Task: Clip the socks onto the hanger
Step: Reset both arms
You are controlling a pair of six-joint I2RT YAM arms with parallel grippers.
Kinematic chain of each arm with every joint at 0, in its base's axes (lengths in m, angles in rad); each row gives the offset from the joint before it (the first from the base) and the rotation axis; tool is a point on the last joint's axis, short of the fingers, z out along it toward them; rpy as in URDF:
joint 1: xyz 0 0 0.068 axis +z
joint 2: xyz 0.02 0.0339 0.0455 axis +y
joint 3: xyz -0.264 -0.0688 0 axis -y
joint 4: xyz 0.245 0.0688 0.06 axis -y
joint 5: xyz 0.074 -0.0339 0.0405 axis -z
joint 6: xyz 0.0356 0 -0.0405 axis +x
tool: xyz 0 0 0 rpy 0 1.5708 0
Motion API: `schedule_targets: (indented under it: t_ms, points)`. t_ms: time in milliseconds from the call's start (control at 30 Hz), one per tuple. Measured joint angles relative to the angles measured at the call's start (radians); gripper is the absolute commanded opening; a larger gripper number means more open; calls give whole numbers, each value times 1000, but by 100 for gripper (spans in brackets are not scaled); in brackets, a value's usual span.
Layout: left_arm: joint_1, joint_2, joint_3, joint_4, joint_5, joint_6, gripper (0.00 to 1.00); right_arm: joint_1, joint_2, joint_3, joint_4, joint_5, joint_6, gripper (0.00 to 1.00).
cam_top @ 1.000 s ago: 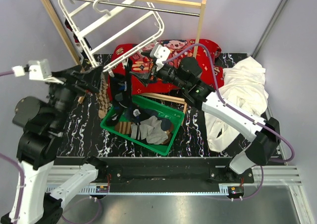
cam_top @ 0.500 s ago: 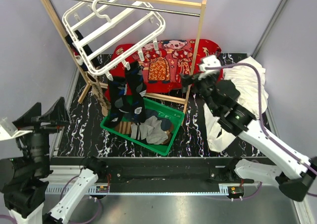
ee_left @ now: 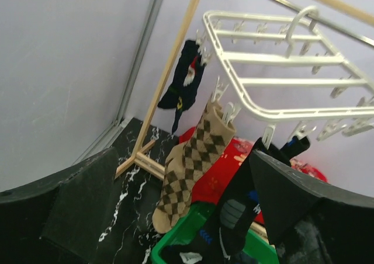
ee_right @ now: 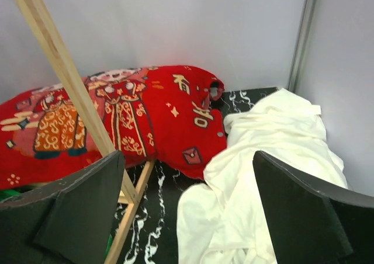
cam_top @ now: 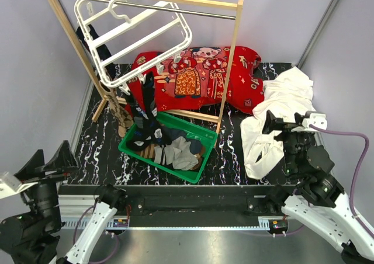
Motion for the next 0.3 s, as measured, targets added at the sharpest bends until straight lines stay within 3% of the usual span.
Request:
schedule_targets:
  t_ms: [300]
  points:
    - [0, 0, -40, -114, 2, -33, 99, 0, -72, -47, -135, 16, 34, 100]
